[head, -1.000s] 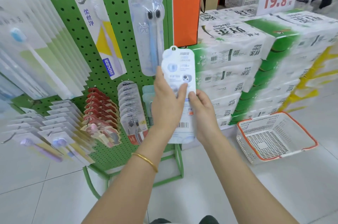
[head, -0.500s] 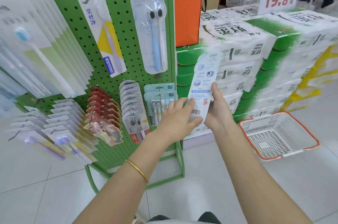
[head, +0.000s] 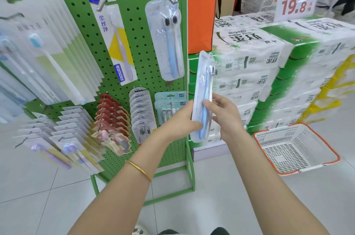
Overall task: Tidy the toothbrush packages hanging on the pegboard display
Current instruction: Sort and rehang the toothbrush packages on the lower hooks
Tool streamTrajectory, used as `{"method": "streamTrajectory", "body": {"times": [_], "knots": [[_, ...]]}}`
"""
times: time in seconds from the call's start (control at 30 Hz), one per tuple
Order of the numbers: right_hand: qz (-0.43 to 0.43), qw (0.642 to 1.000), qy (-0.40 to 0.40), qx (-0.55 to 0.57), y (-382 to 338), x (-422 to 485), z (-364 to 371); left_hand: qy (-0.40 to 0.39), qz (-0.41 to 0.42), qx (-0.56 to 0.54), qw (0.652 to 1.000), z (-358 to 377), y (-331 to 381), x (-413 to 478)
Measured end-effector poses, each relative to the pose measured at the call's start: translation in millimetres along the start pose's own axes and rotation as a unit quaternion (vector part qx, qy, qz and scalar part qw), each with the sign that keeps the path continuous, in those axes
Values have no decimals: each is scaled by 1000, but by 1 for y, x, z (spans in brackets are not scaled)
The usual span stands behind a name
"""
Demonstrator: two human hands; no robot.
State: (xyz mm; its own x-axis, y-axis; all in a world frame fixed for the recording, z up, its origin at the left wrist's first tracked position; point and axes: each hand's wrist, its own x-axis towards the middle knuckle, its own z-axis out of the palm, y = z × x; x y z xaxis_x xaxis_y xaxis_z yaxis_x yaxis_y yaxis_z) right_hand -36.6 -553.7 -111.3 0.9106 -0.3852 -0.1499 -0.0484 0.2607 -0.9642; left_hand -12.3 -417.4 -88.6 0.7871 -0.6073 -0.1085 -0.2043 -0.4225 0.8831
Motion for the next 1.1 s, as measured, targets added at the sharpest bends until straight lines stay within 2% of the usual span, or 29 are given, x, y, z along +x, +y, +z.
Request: {"method": "streamTrajectory", "body": {"times": [0.1,0.23,0.33,0.5,0.73,0.87,1.1], "knots": [[-32,999,-12,-22,-2,-4,3,64,10,-42,997,-4,4,3],[-77,997,-15,-29,-6,-5,10,69,15,-50,996,-12,13,6],[-113,993,-11,-36,-15,-3,15,108,19,-56,992,-20,20,9],[-177,978,-20,-109,-19,-3,27,220,43,-74,972,-39,40,12],[-256,953,9,-161,-32,-2,49,292,106,-109,944,-61,61,9],[-299,937,21,-177,-37,-1,61,301,137,-180,926,-69,67,6],[-312,933,34,-176,-42,0,72,315,165,-188,916,-77,69,6]]}}
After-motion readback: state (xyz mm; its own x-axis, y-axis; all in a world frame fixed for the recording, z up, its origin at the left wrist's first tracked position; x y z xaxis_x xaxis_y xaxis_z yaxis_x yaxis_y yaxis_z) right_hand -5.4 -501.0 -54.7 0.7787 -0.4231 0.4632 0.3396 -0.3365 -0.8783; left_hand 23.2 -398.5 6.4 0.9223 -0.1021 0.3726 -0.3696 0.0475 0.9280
